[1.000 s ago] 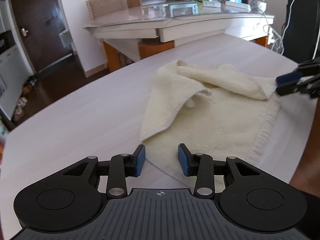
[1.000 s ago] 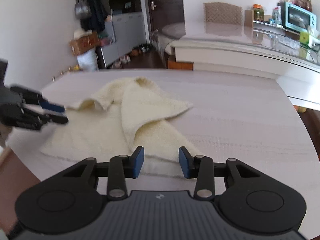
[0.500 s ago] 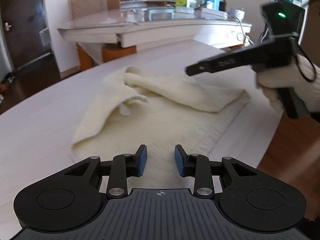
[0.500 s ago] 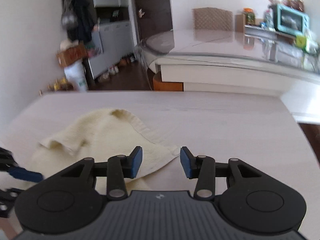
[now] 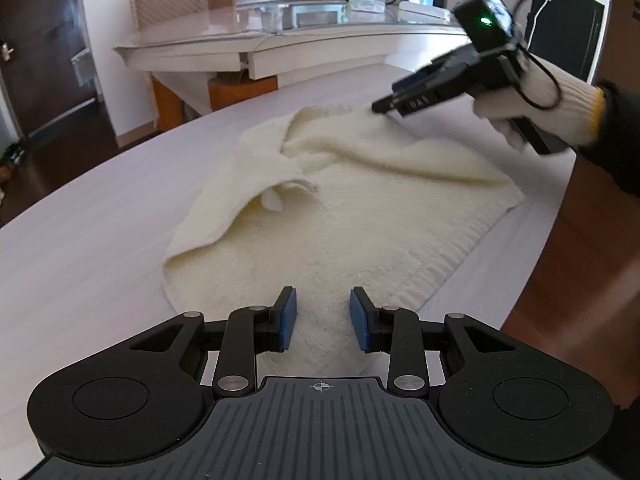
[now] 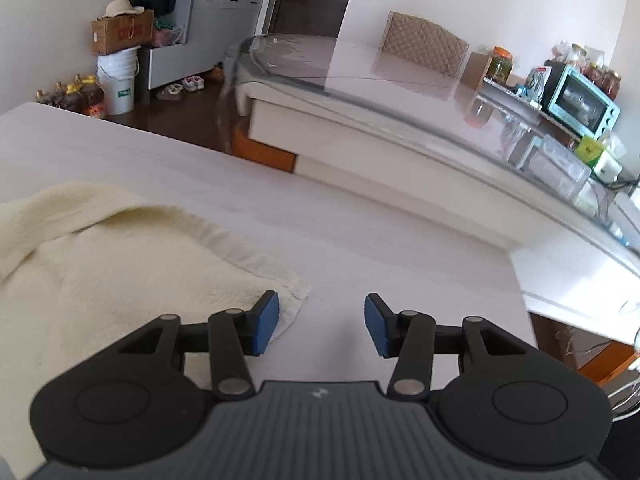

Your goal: Fold towel

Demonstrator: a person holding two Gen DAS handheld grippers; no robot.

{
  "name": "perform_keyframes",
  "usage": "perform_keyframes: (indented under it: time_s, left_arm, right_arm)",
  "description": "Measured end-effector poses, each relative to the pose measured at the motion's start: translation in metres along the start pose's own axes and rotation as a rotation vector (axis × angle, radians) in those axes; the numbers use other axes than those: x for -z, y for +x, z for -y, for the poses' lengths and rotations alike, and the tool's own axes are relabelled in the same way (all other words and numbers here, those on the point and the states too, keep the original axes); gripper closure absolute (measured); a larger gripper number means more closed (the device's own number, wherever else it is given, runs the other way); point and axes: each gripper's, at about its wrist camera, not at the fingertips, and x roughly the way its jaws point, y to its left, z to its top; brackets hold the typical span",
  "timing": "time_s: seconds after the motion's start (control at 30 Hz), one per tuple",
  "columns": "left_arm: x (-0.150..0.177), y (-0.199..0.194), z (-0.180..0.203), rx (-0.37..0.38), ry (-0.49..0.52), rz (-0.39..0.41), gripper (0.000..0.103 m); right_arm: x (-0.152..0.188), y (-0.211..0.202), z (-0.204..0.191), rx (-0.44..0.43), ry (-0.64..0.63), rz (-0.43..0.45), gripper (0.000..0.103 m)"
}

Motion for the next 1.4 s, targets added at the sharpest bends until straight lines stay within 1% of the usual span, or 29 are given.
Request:
perform_keyframes:
  time_s: [0.2, 0.27, 0.3, 0.37, 0.47, 0.57, 0.63, 0.7, 0.8, 0.87, 0.9, 0.93, 1.03, 1.17, 1.2, 1.33, 1.4]
  left_arm:
    - [-0.001, -0.002, 0.000, 0.001, 0.002, -0.012, 0.069]
    - [-0.003, -0.003, -0.002, 0.008, -0.012, -0.011, 0.070]
    - [-0.003, -0.005, -0.003, 0.014, -0.020, -0.004, 0.070]
    - [-0.008, -0.009, -0.007, 0.018, -0.038, 0.022, 0.070]
    - [-0.021, -0.005, -0.008, -0.001, -0.007, 0.046, 0.070]
    - [-0.035, 0.008, -0.010, 0.005, 0.013, 0.047, 0.070]
    - [-0.044, 0.020, -0.013, 0.041, 0.009, 0.033, 0.070]
    - [-0.051, 0.027, -0.014, 0.062, 0.012, 0.031, 0.070]
    - [-0.061, 0.039, -0.017, 0.071, 0.022, 0.041, 0.070]
    - [-0.069, 0.049, -0.028, 0.052, 0.009, 0.045, 0.070]
    - [-0.072, 0.052, -0.033, 0.027, 0.005, 0.053, 0.069]
    - [-0.075, 0.052, -0.041, -0.006, -0.012, 0.068, 0.067]
    - [-0.083, 0.051, -0.064, -0.107, -0.061, 0.112, 0.068]
    - [-0.094, 0.050, -0.093, -0.237, -0.125, 0.168, 0.060]
    - [-0.093, 0.050, -0.093, -0.233, -0.121, 0.165, 0.060]
    - [-0.085, 0.059, -0.085, -0.162, -0.076, 0.119, 0.060]
    - [-0.082, 0.063, -0.079, -0.143, -0.058, 0.109, 0.060]
  right_arm:
    - [-0.011, 0.015, 0.000, 0.036, -0.031, 0.018, 0.051]
    - [-0.013, 0.011, 0.000, 0.017, -0.016, 0.033, 0.051]
    - [-0.014, 0.005, -0.001, -0.001, -0.003, 0.045, 0.051]
    - [-0.009, -0.013, -0.005, -0.063, 0.026, 0.063, 0.051]
    - [-0.001, -0.042, -0.013, -0.164, 0.072, 0.089, 0.050]
    - [0.009, -0.069, -0.022, -0.263, 0.114, 0.107, 0.050]
    - [0.021, -0.082, -0.031, -0.326, 0.132, 0.099, 0.049]
    - [0.031, -0.092, -0.037, -0.361, 0.158, 0.090, 0.048]
    - [0.043, -0.102, -0.041, -0.409, 0.185, 0.077, 0.047]
    - [0.050, -0.105, -0.044, -0.430, 0.187, 0.070, 0.046]
    - [0.053, -0.107, -0.045, -0.435, 0.182, 0.067, 0.046]
    - [0.055, -0.108, -0.046, -0.433, 0.176, 0.064, 0.046]
    - [0.060, -0.109, -0.050, -0.433, 0.164, 0.056, 0.046]
    - [0.064, -0.108, -0.056, -0.436, 0.135, 0.048, 0.046]
    - [0.066, -0.107, -0.058, -0.439, 0.128, 0.046, 0.046]
    - [0.067, -0.101, -0.062, -0.446, 0.116, 0.034, 0.046]
    - [0.068, -0.102, -0.066, -0.442, 0.099, 0.031, 0.045]
